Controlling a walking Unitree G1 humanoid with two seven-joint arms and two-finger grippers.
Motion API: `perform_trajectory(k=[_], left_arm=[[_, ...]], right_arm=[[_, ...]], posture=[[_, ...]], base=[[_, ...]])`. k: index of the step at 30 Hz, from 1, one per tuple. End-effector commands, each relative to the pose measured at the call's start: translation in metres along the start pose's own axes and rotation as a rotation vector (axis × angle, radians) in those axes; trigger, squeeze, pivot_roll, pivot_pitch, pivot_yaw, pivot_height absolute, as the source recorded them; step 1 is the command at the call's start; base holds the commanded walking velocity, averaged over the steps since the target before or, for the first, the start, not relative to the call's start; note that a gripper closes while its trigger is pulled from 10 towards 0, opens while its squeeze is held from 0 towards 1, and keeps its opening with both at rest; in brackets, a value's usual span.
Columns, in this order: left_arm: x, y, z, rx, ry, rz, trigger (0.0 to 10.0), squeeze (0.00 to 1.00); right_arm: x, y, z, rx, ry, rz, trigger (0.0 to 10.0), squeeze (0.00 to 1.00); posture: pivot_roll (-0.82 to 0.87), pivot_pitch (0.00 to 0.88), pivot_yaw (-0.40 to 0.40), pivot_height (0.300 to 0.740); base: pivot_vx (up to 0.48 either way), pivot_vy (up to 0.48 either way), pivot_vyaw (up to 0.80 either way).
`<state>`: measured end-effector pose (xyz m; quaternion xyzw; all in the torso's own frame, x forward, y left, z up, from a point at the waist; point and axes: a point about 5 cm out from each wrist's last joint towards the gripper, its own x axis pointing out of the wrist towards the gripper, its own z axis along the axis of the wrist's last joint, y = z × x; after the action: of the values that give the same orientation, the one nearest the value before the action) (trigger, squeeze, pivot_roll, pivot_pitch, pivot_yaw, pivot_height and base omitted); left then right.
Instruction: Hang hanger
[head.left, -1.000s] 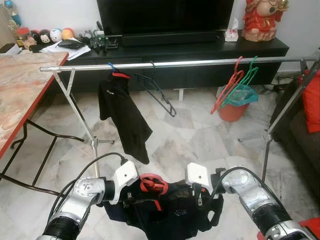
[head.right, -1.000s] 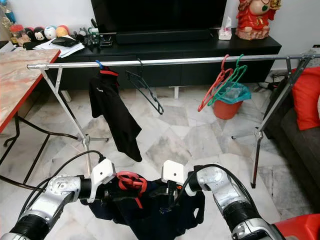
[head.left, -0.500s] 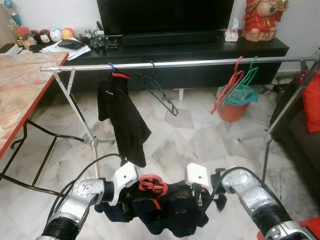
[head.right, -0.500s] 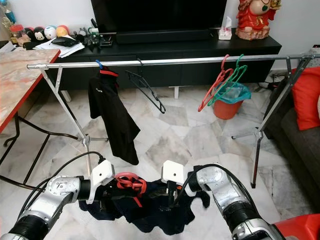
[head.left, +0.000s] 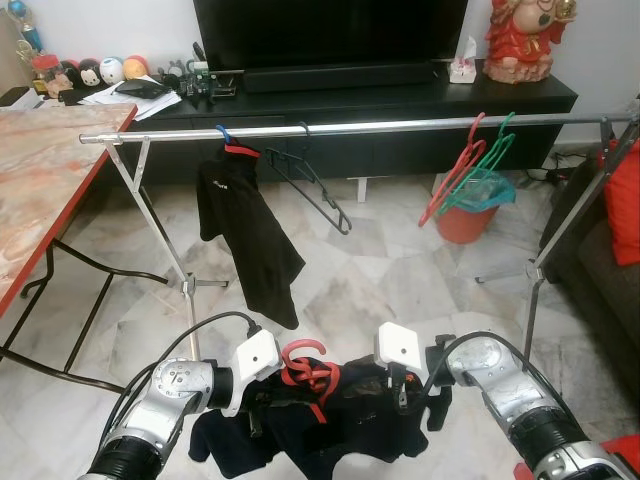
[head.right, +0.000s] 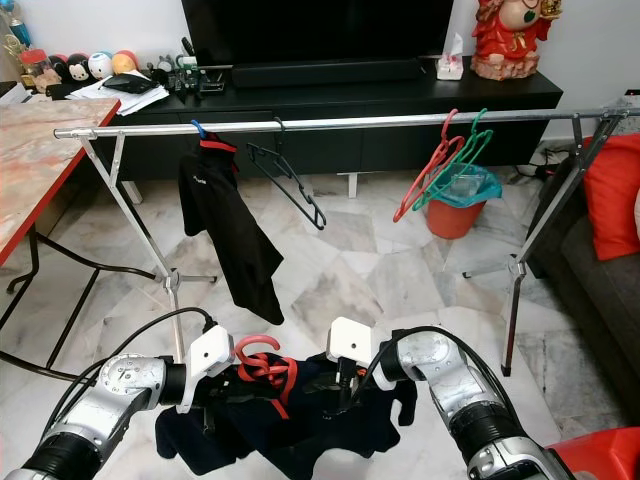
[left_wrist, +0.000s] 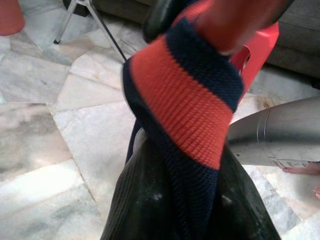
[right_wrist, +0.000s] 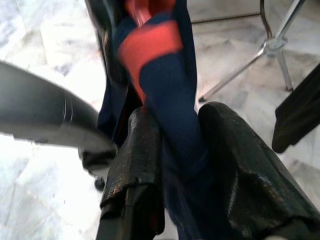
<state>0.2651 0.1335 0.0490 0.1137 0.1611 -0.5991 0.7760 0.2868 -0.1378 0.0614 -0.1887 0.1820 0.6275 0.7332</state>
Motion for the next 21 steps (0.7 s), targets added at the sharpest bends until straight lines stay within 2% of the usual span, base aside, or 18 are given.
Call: perform_trajectory(k=[1, 12, 15, 21], left_arm=[[-0.005, 0.005, 0.001, 0.004, -0.002, 0.042, 0.0, 0.00], [-0.005, 0.009, -0.001, 0.007, 0.013, 0.083, 0.0, 0.00], [-0.006, 0.009, -0.006, 0.005, 0.024, 0.114, 0.0, 0.00], [-0.007, 0.010, -0.011, -0.014, 0.013, 0.175, 0.0, 0.00]], right_arm=[[0.003, 0.000, 0.006, -0.021, -0.021, 0.013, 10.0, 1.00], [0.004, 0.004, 0.004, -0.013, -0.017, 0.036, 10.0, 1.00], [0.002, 0.000, 0.002, -0.023, 0.003, -0.008, 10.0, 1.00], [-0.001, -0.006, 0.003, 0.003, -0.028, -0.068, 10.0, 1.00]], posture=[[-0.02, 0.000, 0.042, 0.740], [-0.02, 0.000, 0.044, 0.740], [-0.02, 0.000, 0.044, 0.740], [-0.02, 0.000, 0.038, 0.740]], base=[[0.000, 0.000, 0.00], [0.000, 0.000, 0.00], [0.000, 0.000, 0.00], [0.000, 0.000, 0.00]])
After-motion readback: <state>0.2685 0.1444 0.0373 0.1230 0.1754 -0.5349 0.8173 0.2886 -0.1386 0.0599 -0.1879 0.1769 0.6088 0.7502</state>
